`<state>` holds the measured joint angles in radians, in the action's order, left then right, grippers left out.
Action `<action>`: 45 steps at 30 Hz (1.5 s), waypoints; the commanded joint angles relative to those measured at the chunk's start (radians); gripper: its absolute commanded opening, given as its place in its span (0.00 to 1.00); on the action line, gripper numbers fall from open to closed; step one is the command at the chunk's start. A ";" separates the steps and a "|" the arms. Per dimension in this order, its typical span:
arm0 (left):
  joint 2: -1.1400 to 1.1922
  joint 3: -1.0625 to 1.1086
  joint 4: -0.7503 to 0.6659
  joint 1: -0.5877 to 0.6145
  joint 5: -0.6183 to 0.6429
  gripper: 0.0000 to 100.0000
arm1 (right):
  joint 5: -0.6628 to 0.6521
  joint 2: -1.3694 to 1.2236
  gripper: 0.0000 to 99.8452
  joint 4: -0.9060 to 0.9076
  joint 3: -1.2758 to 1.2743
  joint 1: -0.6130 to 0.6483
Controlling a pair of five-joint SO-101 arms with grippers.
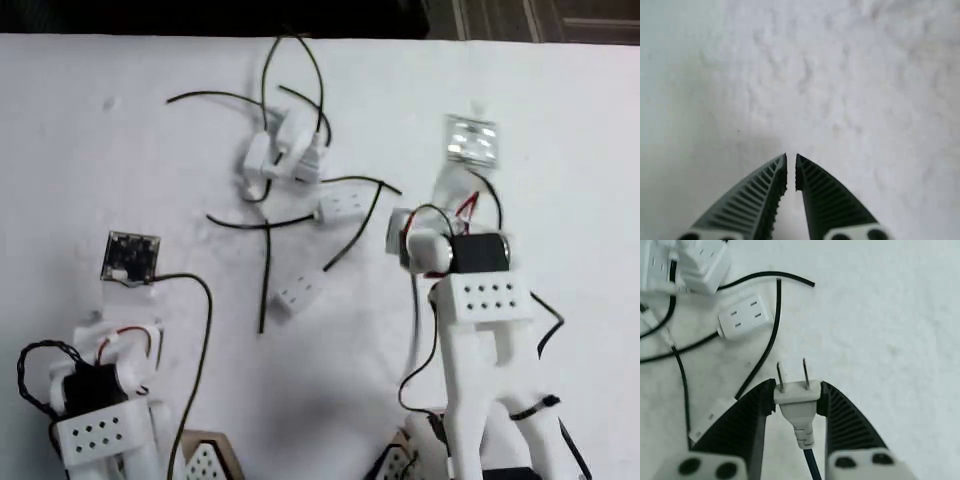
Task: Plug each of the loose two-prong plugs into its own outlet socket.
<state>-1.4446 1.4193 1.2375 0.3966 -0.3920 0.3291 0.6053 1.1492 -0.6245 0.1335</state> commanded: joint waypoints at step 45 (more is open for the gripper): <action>-0.008 -0.005 -0.018 0.007 -0.009 0.06 | -0.890 0.038 0.38 0.042 -0.091 -0.298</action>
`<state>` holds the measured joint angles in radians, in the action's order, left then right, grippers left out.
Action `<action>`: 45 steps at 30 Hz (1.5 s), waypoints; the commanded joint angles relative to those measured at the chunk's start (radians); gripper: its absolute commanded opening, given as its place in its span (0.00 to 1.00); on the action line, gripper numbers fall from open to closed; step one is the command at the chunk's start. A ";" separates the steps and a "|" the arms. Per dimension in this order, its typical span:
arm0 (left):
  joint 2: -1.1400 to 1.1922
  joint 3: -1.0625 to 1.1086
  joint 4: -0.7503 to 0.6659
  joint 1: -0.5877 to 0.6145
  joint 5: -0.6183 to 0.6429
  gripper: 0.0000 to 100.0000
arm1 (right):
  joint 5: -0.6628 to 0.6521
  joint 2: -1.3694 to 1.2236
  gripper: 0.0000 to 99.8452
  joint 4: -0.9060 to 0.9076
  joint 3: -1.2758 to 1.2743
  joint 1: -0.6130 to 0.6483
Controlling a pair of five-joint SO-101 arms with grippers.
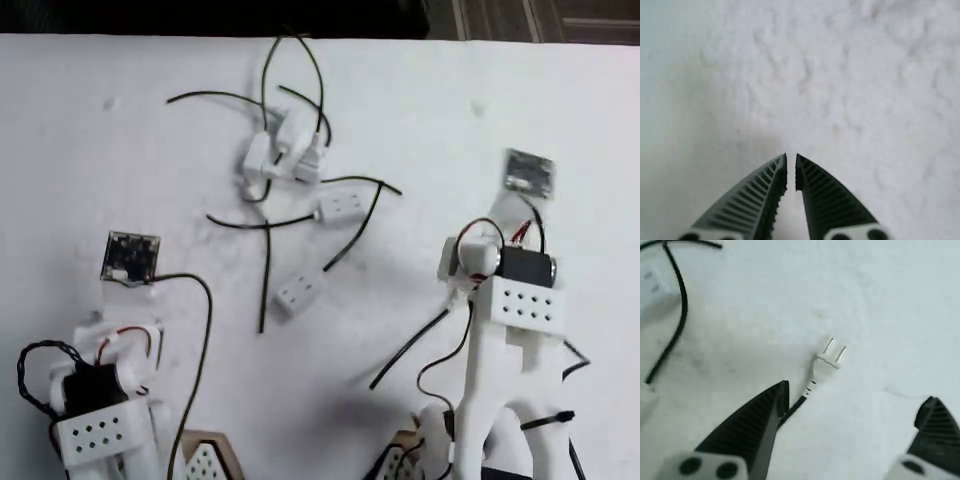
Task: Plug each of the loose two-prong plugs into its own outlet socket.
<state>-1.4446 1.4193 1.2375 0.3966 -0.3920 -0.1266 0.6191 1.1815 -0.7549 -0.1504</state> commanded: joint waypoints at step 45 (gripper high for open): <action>-0.008 -0.003 -0.017 0.007 -0.054 0.05 | -1.573 -0.504 0.01 -0.222 -0.078 0.039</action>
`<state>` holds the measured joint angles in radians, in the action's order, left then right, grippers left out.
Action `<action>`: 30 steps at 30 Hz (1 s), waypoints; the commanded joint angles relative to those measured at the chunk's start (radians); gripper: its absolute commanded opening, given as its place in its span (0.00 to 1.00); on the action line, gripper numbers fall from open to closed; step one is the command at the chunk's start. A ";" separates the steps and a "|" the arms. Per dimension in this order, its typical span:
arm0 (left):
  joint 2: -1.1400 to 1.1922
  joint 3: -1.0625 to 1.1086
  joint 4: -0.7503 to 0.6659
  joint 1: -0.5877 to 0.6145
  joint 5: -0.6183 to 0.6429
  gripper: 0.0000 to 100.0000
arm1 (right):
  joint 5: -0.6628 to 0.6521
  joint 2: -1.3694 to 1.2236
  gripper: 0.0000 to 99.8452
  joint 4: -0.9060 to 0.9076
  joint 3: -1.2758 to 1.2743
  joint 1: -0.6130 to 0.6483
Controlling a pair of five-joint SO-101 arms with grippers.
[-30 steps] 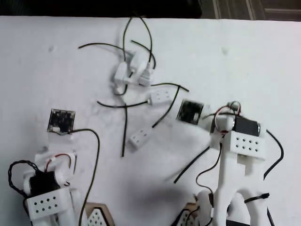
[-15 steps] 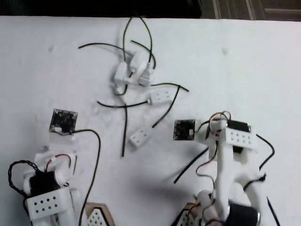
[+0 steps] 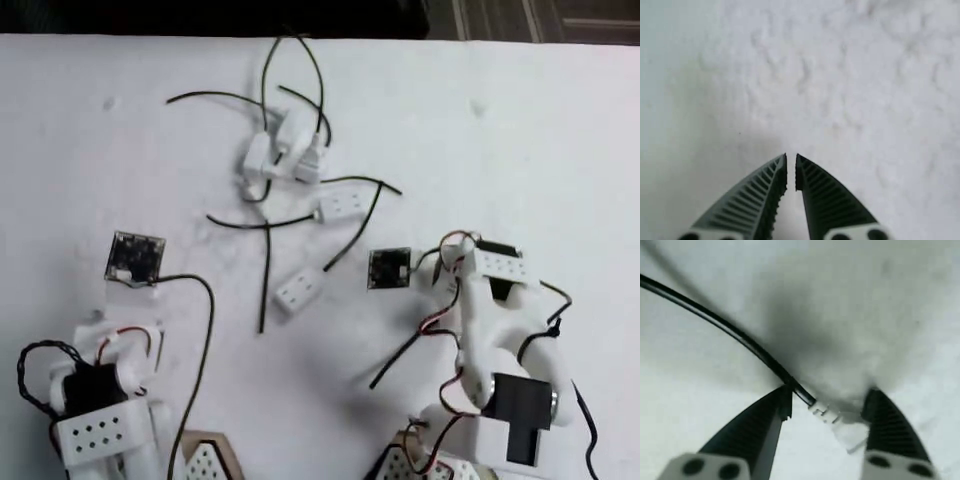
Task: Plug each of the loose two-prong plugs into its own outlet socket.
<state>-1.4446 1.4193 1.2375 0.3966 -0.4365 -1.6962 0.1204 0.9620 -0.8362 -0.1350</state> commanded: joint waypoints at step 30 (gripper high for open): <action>-0.008 0.008 -0.020 0.007 -0.011 0.06 | 1.171 -0.013 0.02 0.047 0.253 -0.077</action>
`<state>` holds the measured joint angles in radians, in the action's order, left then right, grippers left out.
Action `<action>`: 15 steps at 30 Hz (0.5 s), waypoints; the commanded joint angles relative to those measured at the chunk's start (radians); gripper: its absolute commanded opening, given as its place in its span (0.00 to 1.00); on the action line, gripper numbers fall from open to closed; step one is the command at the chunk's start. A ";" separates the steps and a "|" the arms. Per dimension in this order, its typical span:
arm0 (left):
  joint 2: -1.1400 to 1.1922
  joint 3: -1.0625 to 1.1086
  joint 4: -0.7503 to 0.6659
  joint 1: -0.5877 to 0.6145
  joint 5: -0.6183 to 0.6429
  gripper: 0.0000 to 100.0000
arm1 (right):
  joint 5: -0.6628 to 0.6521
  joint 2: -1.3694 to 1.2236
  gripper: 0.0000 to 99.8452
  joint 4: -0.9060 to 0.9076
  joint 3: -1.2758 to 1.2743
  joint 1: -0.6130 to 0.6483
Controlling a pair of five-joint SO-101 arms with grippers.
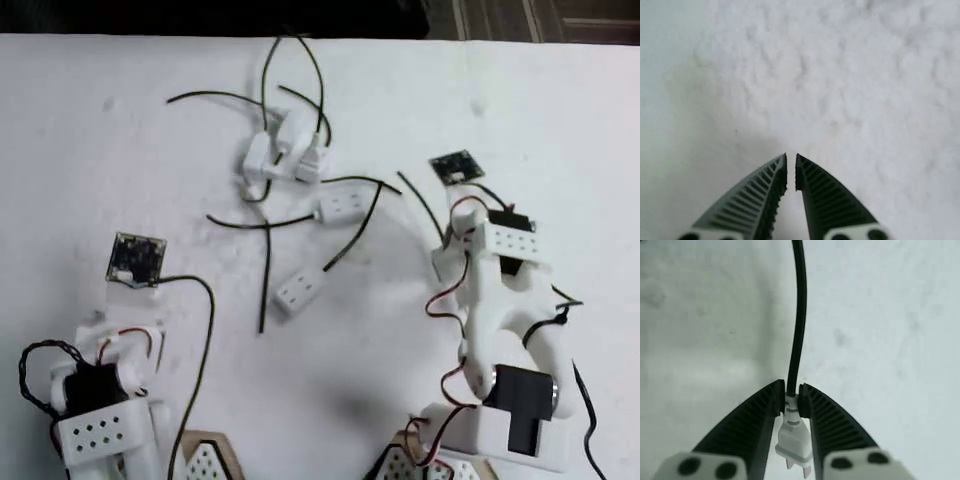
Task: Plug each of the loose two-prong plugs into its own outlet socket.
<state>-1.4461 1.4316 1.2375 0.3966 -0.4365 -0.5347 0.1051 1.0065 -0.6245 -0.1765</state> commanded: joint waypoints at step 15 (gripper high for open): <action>-0.007 -0.003 -0.020 0.007 -0.011 0.06 | -0.058 0.010 0.18 0.219 0.135 -0.099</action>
<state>-1.4446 1.4316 1.2375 0.3966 -0.4365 -0.5439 0.1051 1.1569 -0.5662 -0.2424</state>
